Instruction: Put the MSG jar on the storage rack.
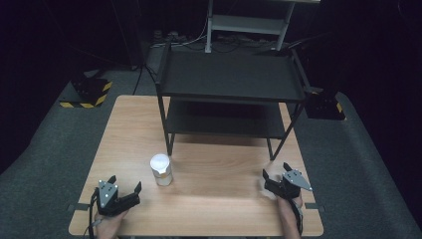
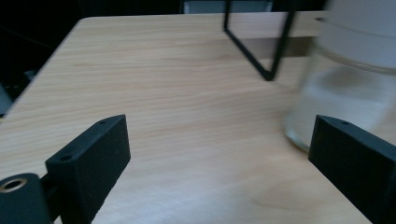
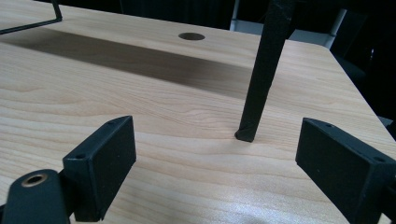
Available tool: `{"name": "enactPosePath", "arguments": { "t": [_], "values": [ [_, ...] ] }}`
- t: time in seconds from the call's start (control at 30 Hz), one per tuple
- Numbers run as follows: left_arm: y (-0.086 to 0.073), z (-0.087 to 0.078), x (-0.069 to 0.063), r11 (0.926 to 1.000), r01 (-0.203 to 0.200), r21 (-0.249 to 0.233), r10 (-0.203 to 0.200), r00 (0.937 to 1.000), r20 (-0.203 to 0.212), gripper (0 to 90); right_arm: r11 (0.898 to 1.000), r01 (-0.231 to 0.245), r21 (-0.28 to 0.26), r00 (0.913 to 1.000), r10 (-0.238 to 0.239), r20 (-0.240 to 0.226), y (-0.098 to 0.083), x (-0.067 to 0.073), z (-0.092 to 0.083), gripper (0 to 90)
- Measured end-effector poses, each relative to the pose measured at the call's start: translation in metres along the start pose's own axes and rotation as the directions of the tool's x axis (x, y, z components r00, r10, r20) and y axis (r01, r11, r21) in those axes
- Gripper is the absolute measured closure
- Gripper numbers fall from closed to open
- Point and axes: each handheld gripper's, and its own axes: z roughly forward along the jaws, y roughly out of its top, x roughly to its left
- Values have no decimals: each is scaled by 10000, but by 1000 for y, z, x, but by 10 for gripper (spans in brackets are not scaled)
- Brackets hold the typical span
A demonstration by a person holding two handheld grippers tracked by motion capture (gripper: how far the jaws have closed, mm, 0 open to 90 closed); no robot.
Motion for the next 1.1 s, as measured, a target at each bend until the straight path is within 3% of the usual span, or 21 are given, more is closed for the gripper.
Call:
{"name": "enactPosePath", "arguments": {
  "t": [0.03, 0.17, 0.3, 0.57, 0.67, 1.1],
  "values": [
    [-2, -2, -6, 9999, 42, -92, -39, 9994, 348, 57, 10000, 10, 17, 10000, -10, -3, 0, 0, 0, 114],
    [-4, -1, -18, 9998, 36, -216, -19, 9969, 781, 57, 10000, 15, 26, 10000, -15, -8, 0, 0, 0, 115],
    [-1, 8, -33, 9989, -370, -296, 400, 9933, 1081, 55, 10000, 9, 40, 10000, -9, -7, 0, 0, 0, 115],
    [8, 32, -51, 9973, -720, -159, 732, 9926, 973, 53, 10000, -33, -33, 10000, 33, -17, -1, -1, 0, 115],
    [11, 41, -55, 9976, -673, -151, 683, 9944, 806, 53, 10000, -28, -40, 10000, 28, -30, -1, -1, 0, 115],
    [20, 66, -63, 9980, -614, -116, 621, 9952, 751, 72, 10000, -24, -29, 10000, 23, -61, -1, -2, 0, 115]
  ]
}}
